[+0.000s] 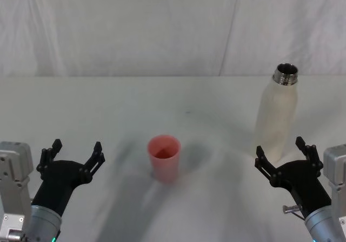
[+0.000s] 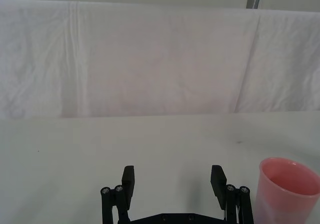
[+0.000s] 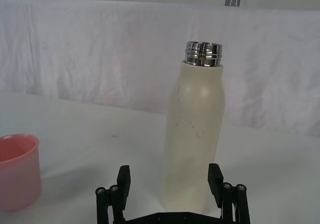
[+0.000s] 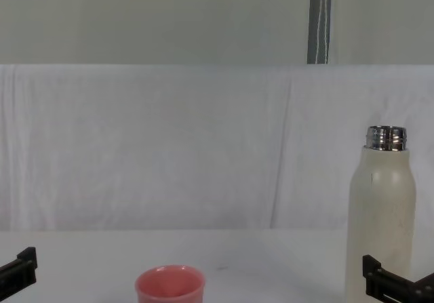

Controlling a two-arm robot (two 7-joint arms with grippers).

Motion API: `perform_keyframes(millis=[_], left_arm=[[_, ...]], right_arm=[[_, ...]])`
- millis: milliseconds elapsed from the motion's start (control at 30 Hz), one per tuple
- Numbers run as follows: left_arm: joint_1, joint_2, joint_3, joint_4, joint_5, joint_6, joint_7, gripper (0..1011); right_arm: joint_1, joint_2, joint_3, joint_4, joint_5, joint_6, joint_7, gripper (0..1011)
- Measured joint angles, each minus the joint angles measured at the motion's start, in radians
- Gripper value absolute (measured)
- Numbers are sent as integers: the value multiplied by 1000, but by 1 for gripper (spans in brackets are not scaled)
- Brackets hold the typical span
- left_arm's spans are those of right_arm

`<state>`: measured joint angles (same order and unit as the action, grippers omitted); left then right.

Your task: Grasp the thermos with one hand and pour water into the cup lid.

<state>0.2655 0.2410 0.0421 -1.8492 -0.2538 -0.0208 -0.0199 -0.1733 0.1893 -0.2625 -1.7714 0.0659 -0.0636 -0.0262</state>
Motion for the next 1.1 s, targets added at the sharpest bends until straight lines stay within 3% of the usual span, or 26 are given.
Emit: perform_keyframes(millis=[1100], left_arm=[[0,0,0,0,0,0,0,1001]], right_arm=[[0,0,0,0,0,0,0,1001]])
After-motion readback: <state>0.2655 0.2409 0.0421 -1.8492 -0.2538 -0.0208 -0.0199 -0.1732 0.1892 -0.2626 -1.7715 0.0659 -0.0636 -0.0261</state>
